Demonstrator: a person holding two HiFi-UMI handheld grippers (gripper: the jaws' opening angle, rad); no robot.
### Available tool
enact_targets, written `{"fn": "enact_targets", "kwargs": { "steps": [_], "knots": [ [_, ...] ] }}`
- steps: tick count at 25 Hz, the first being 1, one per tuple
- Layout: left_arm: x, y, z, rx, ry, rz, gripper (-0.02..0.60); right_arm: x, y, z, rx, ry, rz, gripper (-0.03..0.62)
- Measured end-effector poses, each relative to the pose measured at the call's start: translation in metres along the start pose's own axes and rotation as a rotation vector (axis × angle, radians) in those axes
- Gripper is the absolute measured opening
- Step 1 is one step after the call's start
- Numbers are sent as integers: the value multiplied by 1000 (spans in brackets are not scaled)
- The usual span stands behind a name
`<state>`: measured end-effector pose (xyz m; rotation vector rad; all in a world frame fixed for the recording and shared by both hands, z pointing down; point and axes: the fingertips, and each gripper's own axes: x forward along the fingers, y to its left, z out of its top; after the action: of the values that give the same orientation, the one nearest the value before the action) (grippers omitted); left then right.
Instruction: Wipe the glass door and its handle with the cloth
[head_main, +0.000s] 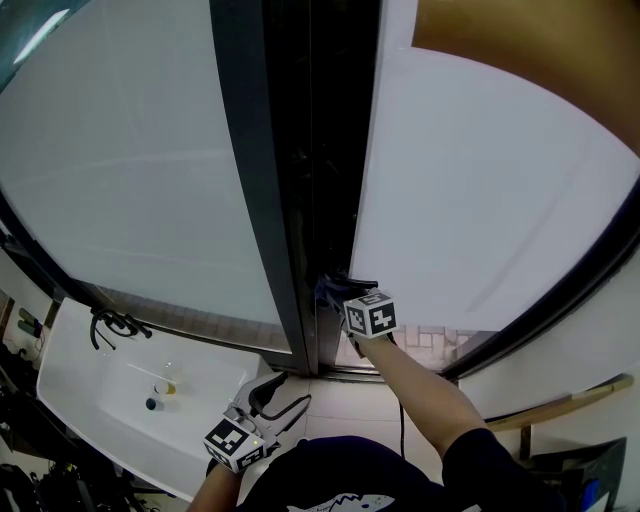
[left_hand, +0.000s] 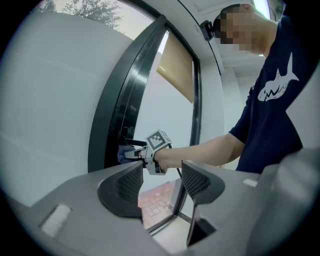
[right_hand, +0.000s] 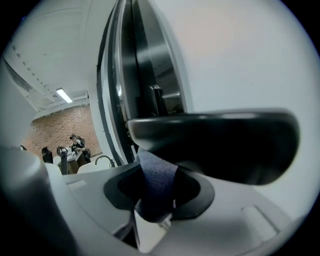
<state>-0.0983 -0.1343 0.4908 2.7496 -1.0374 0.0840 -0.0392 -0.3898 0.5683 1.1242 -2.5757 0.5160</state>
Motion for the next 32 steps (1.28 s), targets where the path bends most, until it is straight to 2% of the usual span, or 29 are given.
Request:
{"fn": "enact_targets", "kwargs": {
  "steps": [2,6,8,10,14,18,27,32],
  "knots": [
    [-1,0,0,1,-3,1,238,-2,-8,-6,42,11,-11,140],
    [-2,-1,-4,5,-10,-1,238,-7,-35,-37,47,106,-83,140],
    [-2,-3,0,4,-13,0,238,-12,-42,-49,62,113,-91,140],
    [-2,-3,-1,-1,-11,-2,238,-18,-34,-45,73,61,-57,138],
    [1,-4,-1,2,-18,-16,238,-23,-2,-6,55,-51,26,139],
    [4,-7,1,14,-4,-23,238,-9,12,5,143,-50,71,139],
    [0,0,-4,4,-14,-14,238,-1,-5,0,133,-26,9,140],
    [-1,0,-1,1,-4,-7,238,-8,-33,-33,162,48,-67,140]
  ]
}}
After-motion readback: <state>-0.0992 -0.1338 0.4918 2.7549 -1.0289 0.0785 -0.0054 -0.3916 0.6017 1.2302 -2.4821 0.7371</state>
